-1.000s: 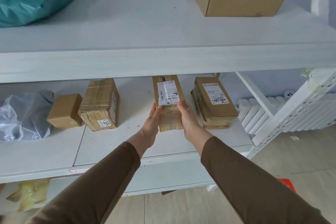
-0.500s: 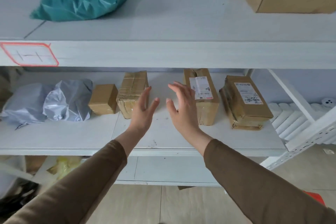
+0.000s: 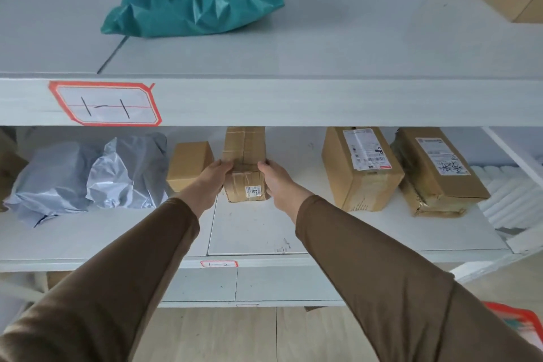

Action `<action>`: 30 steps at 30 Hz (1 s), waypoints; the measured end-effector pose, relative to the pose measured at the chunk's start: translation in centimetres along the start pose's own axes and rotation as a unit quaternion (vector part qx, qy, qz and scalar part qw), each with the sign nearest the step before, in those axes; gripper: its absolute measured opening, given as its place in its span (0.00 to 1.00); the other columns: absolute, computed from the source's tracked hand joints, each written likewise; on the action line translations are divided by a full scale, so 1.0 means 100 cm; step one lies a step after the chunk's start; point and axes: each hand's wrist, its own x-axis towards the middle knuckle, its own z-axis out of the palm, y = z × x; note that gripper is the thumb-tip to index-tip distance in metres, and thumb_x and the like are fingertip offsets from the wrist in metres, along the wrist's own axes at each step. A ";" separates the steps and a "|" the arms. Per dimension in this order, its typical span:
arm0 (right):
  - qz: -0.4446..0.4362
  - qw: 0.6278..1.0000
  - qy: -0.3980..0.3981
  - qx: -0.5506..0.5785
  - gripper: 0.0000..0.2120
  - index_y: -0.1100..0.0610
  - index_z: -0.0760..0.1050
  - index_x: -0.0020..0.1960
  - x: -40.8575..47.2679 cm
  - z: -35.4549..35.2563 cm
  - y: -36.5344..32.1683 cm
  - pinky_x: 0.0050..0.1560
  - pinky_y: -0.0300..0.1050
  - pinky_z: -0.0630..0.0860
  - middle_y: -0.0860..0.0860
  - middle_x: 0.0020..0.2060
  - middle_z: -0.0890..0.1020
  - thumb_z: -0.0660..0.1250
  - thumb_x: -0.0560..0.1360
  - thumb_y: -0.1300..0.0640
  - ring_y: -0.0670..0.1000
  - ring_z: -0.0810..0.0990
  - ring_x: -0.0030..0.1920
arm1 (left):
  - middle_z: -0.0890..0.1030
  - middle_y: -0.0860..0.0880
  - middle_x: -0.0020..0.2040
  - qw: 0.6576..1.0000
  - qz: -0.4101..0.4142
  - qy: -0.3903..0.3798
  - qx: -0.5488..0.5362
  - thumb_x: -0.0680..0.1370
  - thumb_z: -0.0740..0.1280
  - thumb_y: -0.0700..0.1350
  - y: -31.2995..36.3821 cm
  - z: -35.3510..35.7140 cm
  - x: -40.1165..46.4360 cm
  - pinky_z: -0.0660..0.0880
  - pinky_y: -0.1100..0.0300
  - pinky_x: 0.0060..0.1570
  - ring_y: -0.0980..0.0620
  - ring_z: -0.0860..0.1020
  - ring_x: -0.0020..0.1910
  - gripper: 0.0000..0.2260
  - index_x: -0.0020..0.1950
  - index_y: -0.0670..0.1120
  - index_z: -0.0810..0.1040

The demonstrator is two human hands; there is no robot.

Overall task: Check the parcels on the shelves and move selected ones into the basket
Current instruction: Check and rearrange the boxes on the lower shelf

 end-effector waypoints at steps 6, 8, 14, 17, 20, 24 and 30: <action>-0.029 0.999 0.017 0.030 0.15 0.49 0.71 0.68 -0.023 -0.010 0.006 0.64 0.50 0.72 0.48 0.64 0.78 0.62 0.83 0.48 0.52 0.76 0.66 | 0.83 0.45 0.63 0.998 0.051 -0.023 -0.020 0.82 0.65 0.46 -0.009 0.008 -0.025 0.71 0.44 0.71 0.45 0.81 0.64 0.14 0.68 0.49 0.77; -0.039 0.998 0.023 0.044 0.17 0.48 0.71 0.69 -0.039 -0.018 0.009 0.65 0.51 0.73 0.46 0.64 0.78 0.64 0.82 0.45 0.51 0.77 0.65 | 0.83 0.46 0.60 0.996 0.076 -0.025 -0.039 0.82 0.67 0.45 -0.009 0.014 -0.048 0.73 0.45 0.69 0.47 0.81 0.60 0.15 0.69 0.49 0.75; -0.043 0.986 0.017 0.161 0.12 0.46 0.74 0.64 -0.115 -0.052 0.030 0.66 0.58 0.77 0.47 0.62 0.82 0.66 0.82 0.45 0.50 0.79 0.64 | 0.80 0.48 0.63 0.982 0.171 -0.045 -0.060 0.81 0.71 0.50 -0.024 0.043 -0.132 0.81 0.65 0.49 0.58 0.85 0.53 0.18 0.70 0.50 0.75; -0.029 0.970 -0.006 0.243 0.16 0.51 0.75 0.68 -0.150 -0.077 0.058 0.64 0.64 0.79 0.54 0.65 0.82 0.65 0.83 0.47 0.54 0.80 0.67 | 0.73 0.53 0.65 0.973 0.229 -0.026 0.009 0.76 0.69 0.64 -0.042 0.055 -0.176 0.77 0.49 0.67 0.51 0.78 0.66 0.26 0.73 0.57 0.76; -0.008 0.941 -0.053 0.333 0.21 0.54 0.75 0.72 -0.186 -0.102 0.085 0.65 0.67 0.78 0.57 0.66 0.82 0.63 0.83 0.46 0.57 0.80 0.66 | 0.74 0.58 0.63 0.936 0.329 -0.003 0.125 0.80 0.65 0.54 -0.058 0.061 -0.208 0.71 0.46 0.71 0.50 0.71 0.67 0.19 0.72 0.59 0.77; -0.002 0.908 -0.100 0.406 0.24 0.57 0.74 0.74 -0.221 -0.122 0.113 0.68 0.68 0.75 0.59 0.68 0.80 0.60 0.84 0.45 0.60 0.78 0.66 | 0.69 0.55 0.71 0.912 0.372 0.071 0.159 0.79 0.73 0.41 -0.066 0.070 -0.245 0.65 0.54 0.70 0.53 0.64 0.70 0.25 0.73 0.59 0.73; -0.048 0.929 -0.061 0.361 0.22 0.54 0.74 0.74 -0.254 -0.132 0.110 0.66 0.66 0.77 0.58 0.69 0.80 0.58 0.85 0.45 0.59 0.78 0.68 | 0.62 0.56 0.79 0.955 0.279 0.015 0.101 0.77 0.72 0.59 -0.074 0.082 -0.267 0.62 0.48 0.78 0.53 0.61 0.78 0.30 0.78 0.62 0.68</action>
